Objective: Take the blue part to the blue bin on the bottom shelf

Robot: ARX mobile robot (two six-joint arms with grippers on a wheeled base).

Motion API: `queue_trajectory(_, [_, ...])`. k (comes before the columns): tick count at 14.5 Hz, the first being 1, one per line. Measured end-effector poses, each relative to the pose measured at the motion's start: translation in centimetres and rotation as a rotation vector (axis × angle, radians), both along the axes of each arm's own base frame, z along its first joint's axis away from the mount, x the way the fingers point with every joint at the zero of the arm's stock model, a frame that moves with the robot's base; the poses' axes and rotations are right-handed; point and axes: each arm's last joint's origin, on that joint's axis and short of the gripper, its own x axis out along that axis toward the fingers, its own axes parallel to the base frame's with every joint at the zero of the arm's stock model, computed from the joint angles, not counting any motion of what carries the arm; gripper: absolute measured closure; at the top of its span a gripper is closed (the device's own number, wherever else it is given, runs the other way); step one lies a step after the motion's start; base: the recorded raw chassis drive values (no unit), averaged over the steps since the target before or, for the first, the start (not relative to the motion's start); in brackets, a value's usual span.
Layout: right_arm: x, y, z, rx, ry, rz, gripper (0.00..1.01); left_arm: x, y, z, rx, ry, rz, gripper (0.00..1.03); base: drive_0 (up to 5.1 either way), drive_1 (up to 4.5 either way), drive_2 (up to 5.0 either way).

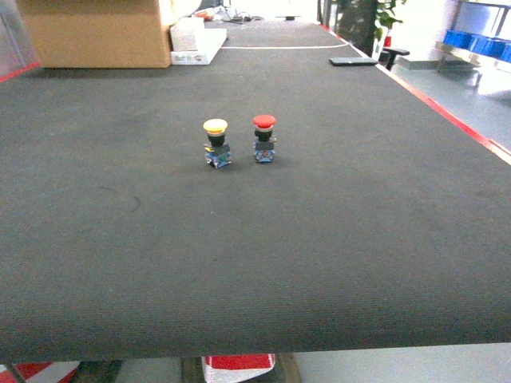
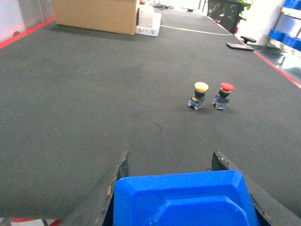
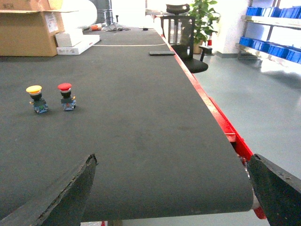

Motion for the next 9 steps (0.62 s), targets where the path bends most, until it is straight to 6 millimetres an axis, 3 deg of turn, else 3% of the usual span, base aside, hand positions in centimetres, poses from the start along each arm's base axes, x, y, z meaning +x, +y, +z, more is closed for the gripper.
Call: queue_trajectory(9, [0.00,0.00,0.00,0.000,0.000,0.000,0.03,0.00,0.00,0.00,0.000,0.000,0.000,0.59,-1.8,-1.76,-1.8])
